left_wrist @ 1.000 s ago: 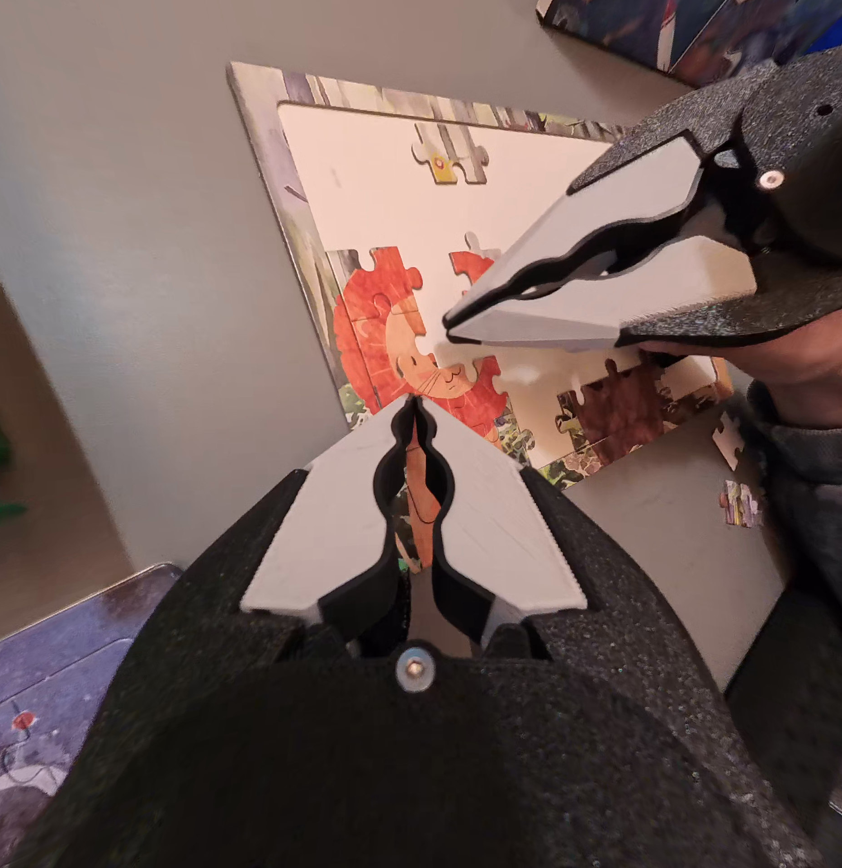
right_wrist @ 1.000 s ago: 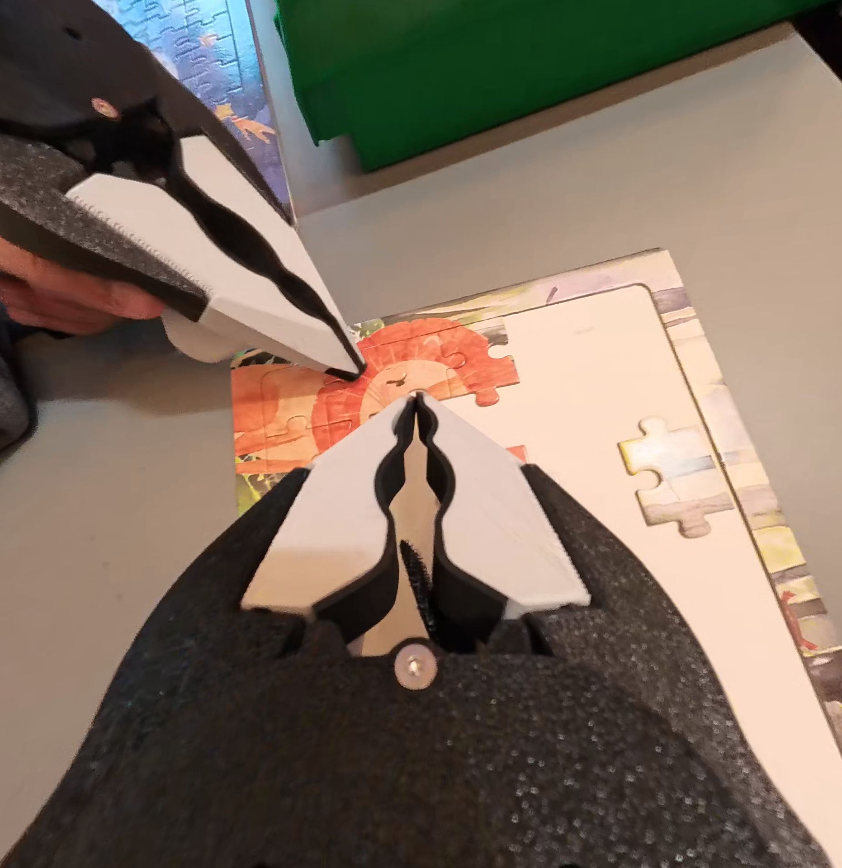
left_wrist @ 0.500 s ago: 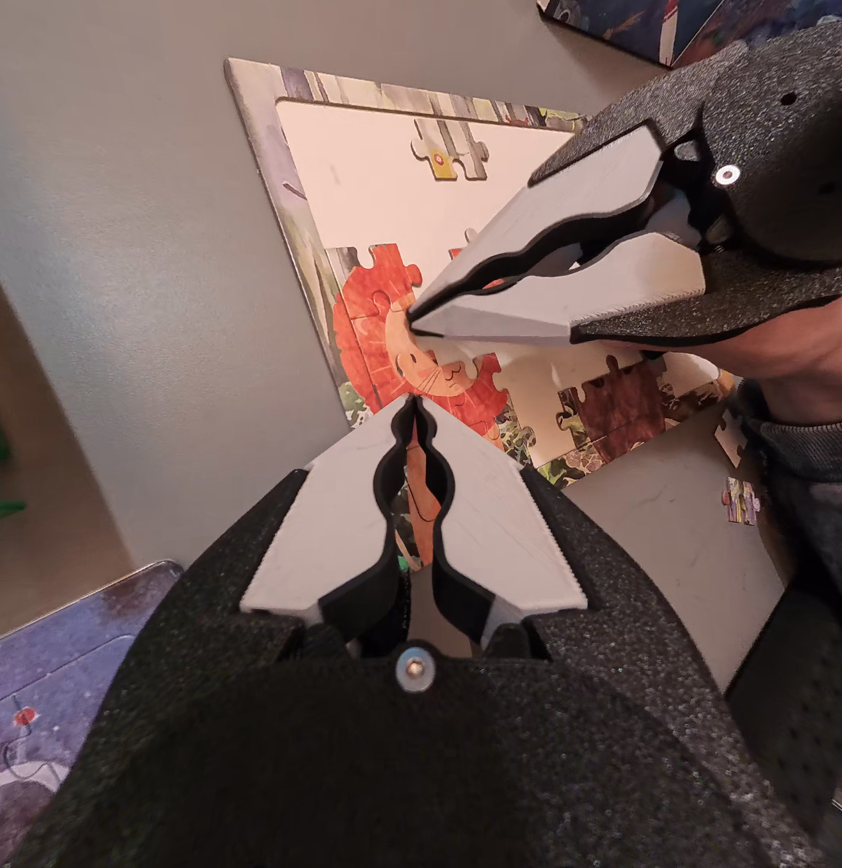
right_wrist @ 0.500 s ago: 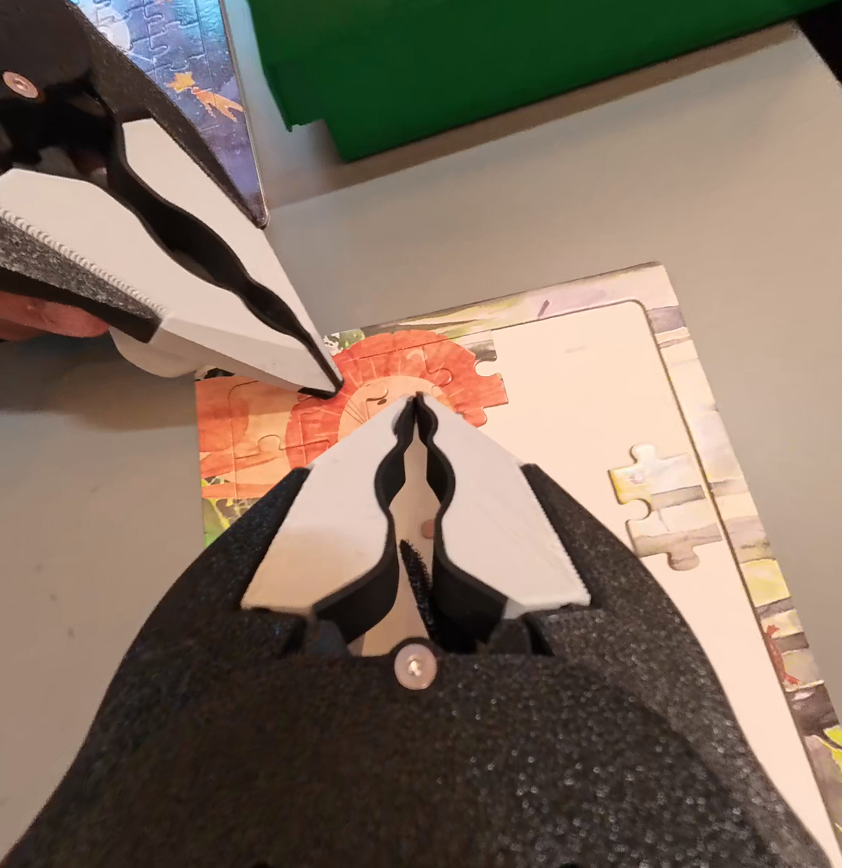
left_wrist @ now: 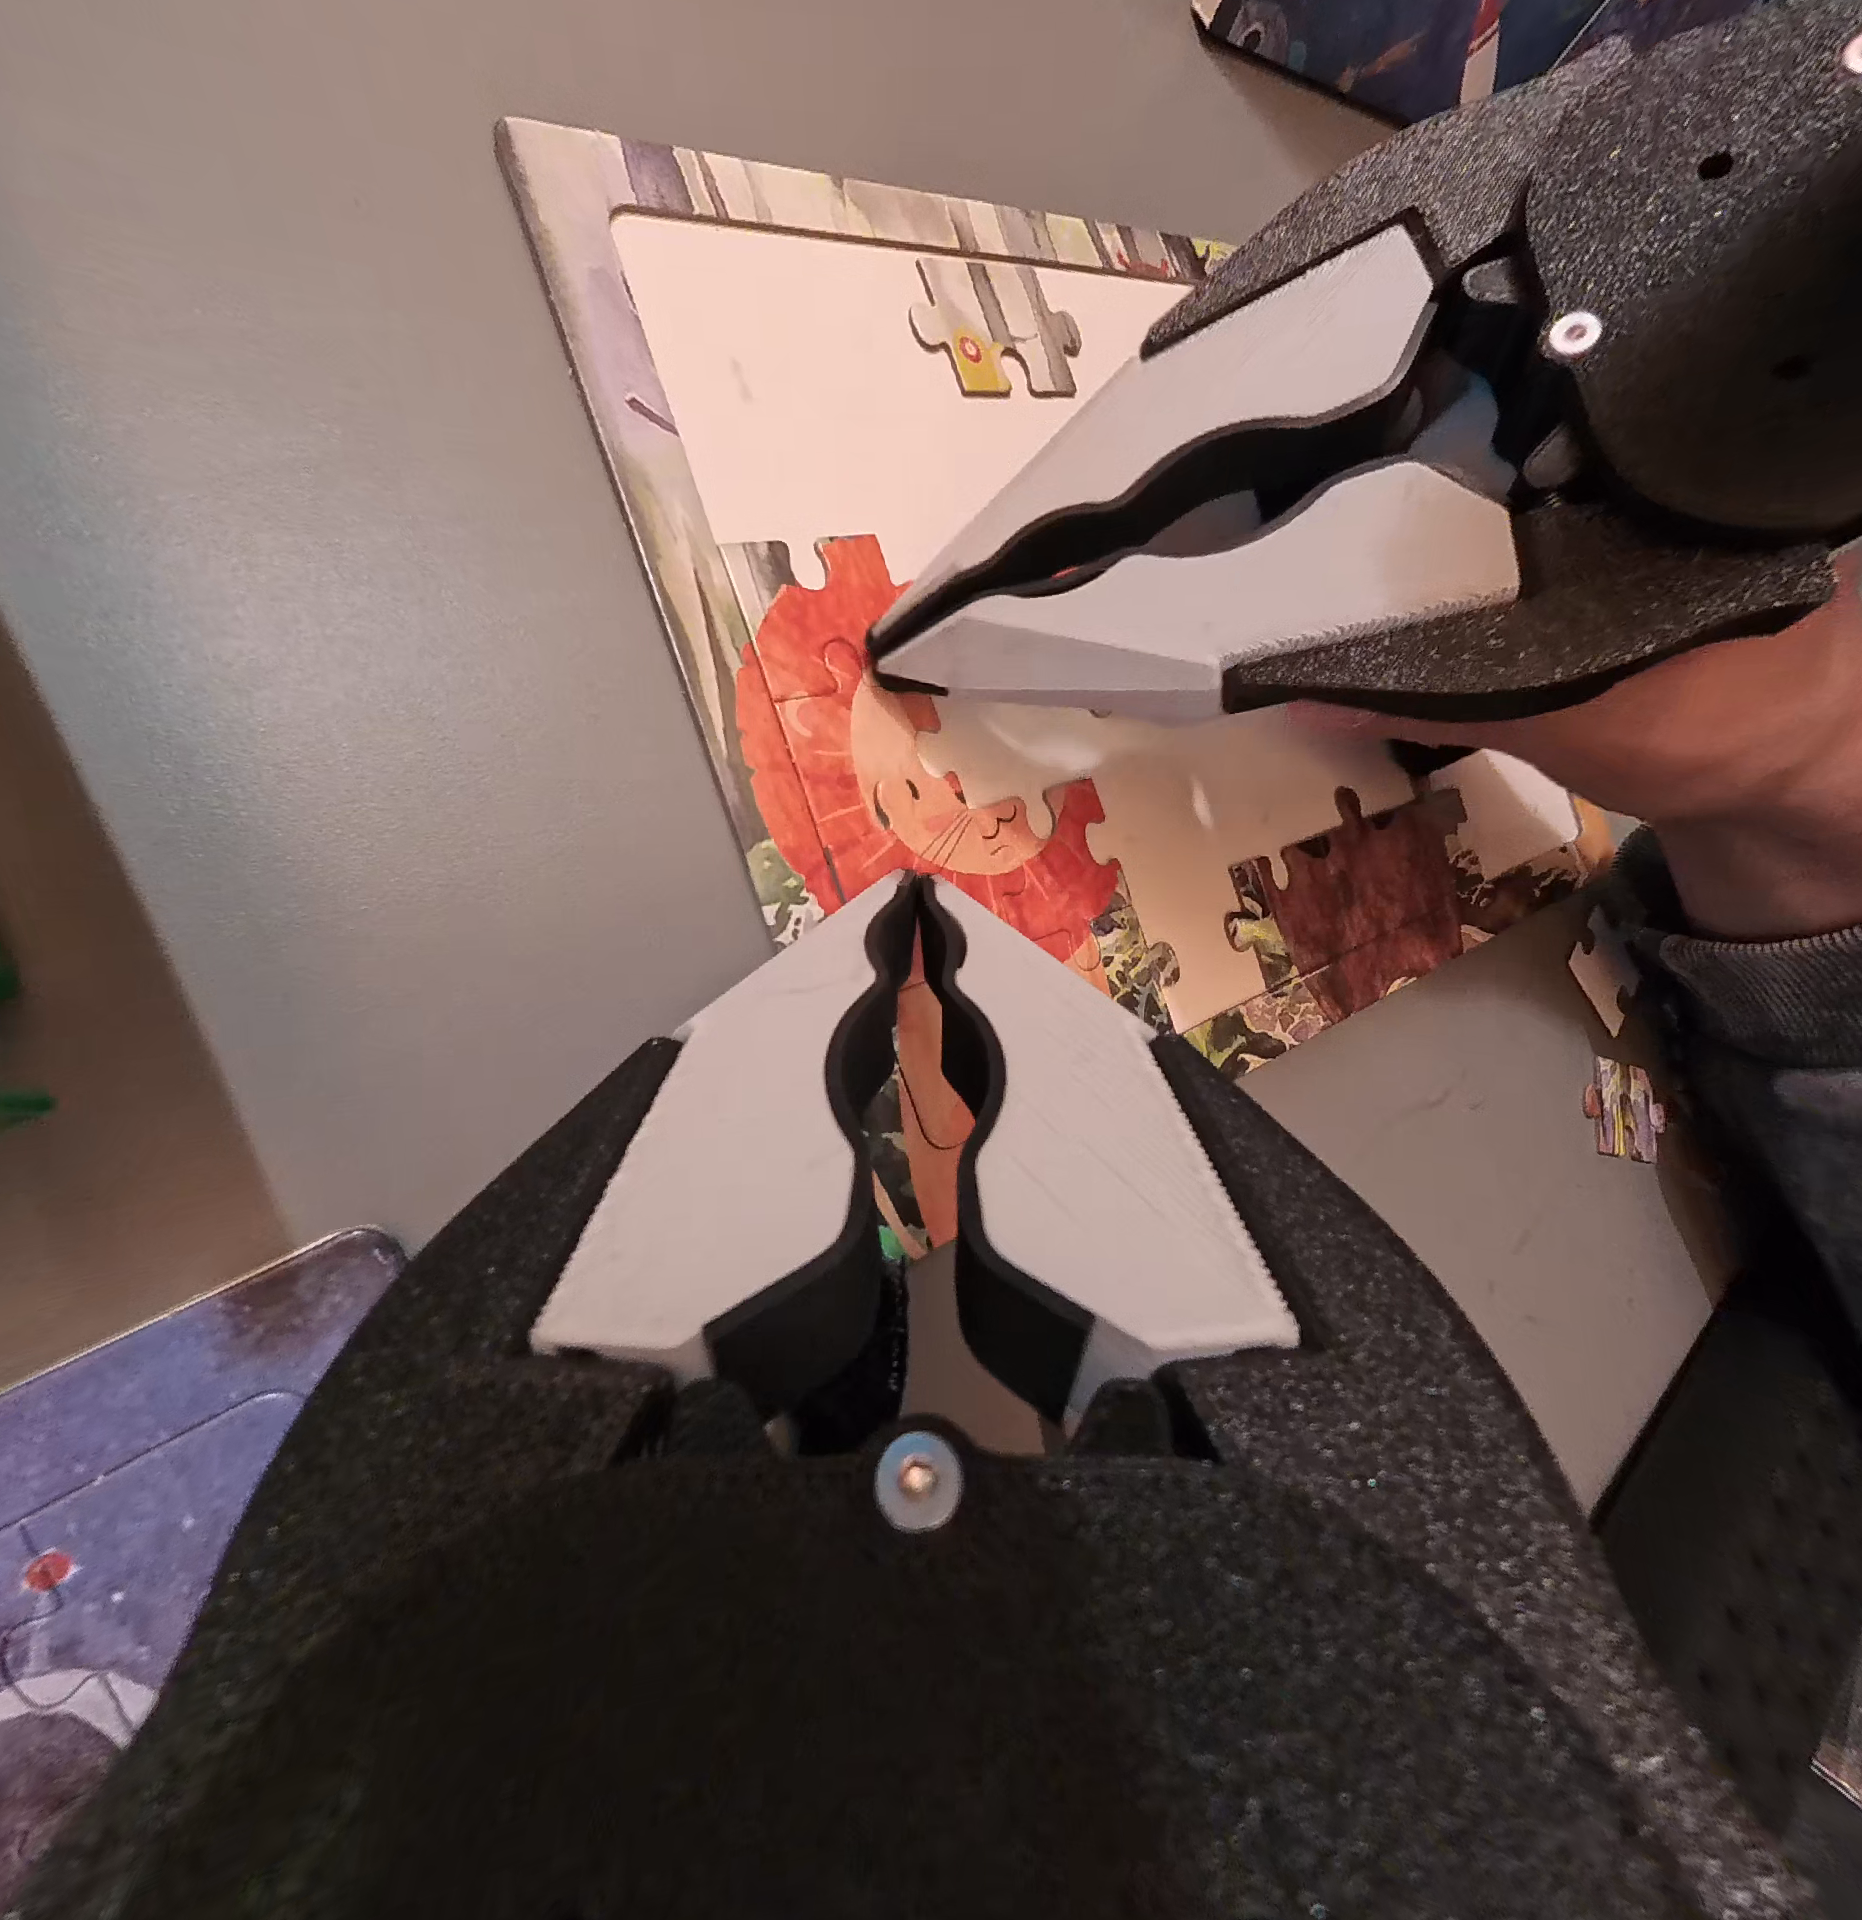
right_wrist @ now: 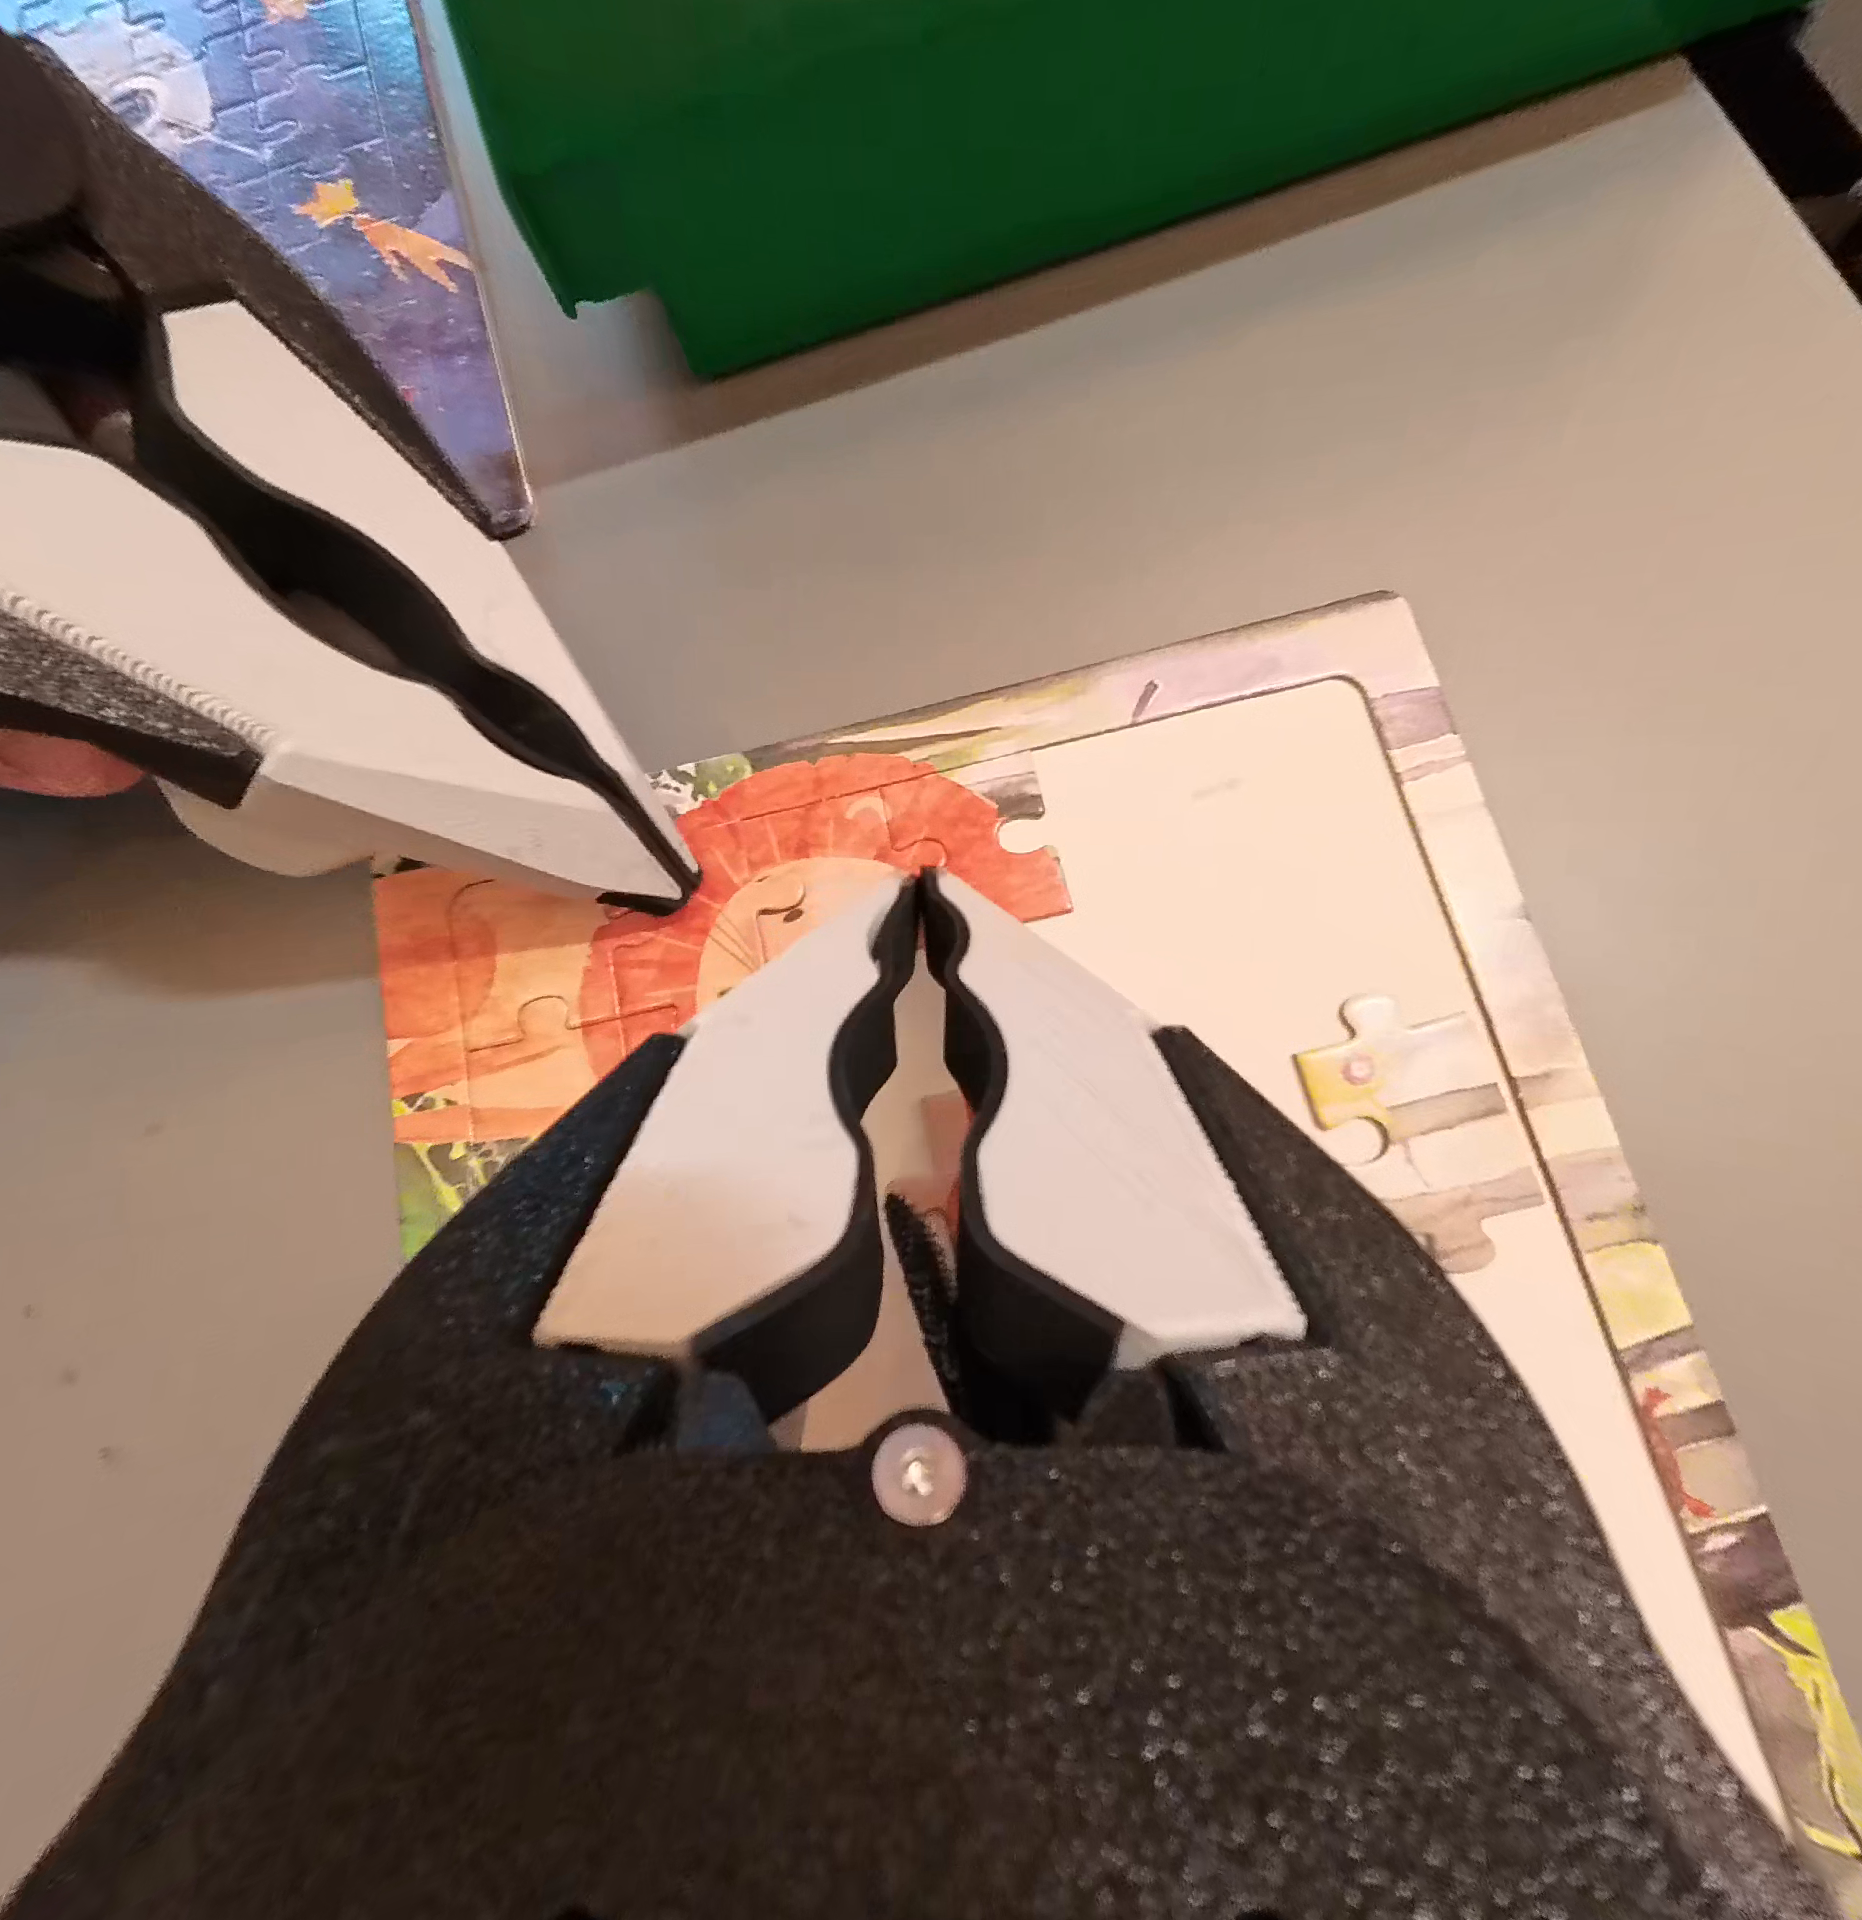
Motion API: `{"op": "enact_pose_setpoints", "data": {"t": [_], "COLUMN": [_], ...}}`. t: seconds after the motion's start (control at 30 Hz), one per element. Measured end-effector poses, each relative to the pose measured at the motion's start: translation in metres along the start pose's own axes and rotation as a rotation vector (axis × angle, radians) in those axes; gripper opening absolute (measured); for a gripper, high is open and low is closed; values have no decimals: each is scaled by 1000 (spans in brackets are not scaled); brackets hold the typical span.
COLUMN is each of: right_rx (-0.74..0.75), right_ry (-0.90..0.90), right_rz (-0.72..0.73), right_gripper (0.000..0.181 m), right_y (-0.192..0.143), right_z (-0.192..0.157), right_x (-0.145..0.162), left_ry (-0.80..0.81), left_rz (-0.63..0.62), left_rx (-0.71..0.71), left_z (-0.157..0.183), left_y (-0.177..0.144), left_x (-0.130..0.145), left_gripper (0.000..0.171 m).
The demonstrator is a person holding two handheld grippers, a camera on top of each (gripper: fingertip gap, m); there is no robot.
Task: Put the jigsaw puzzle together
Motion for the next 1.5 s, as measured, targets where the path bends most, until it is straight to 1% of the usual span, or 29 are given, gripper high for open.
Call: {"op": "enact_pose_setpoints", "data": {"t": [0.07,0.3,0.37,0.4,0.47,0.53,0.6,0.63,0.77,1.0,1.17,1.27,1.33,1.5], "right_rx": [-49,-17,-18,-18,-15,-10,-17,-23,-24,-31,-1,-57,-51,-48], "right_ry": [-8,-10,-7,-6,-8,-19,-16,-11,-7,1,-8,-22,-42,-23], "right_rz": [-1,-4,-4,-5,-6,-7,-9,-8,0,6,7,17,-8,3], "right_gripper": [0,0,0,0,0,0,0,0,0,0,0,0,0,0], "right_y": [0,0,0,-1,-1,0,0,0,0,0,-1,-1,1,2], "right_z": [-3,0,1,1,1,0,0,-1,0,2,4,-3,-5,-3], "right_x": [1,0,0,0,0,0,0,0,1,1,1,-1,0,0], "left_ry": [2,1,6,12,33,62,77,77,88,83,86,85,85,83], "left_rz": [0,6,9,5,1,35,20,9,-24,-21,-22,-21,-20,-19], "left_rx": [-3,-4,0,1,-38,-130,-216,-233,-209,-205,-200,-199,-199,-198], "left_z": [0,1,2,2,4,2,-4,-7,-6,-6,-6,-6,-6,-6], "left_y": [0,-5,-10,-13,-21,-28,-28,-26,-16,-17,-17,-17,-17,-17], "left_x": [0,0,1,2,5,5,6,7,10,11,11,11,11,11], "left_gripper": [0,2,7,13,23,21,11,8,4,4,4,4,4,4]}}
Point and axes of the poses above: each gripper's, where its closed fingertips meet, y out along the fingers, x out of its underside, z = x × y across the jaws, the point moved 8 cm from there along -y, back along the fingers, and after that the axes turned 2 degrees about -y, right-handed, at the moved point
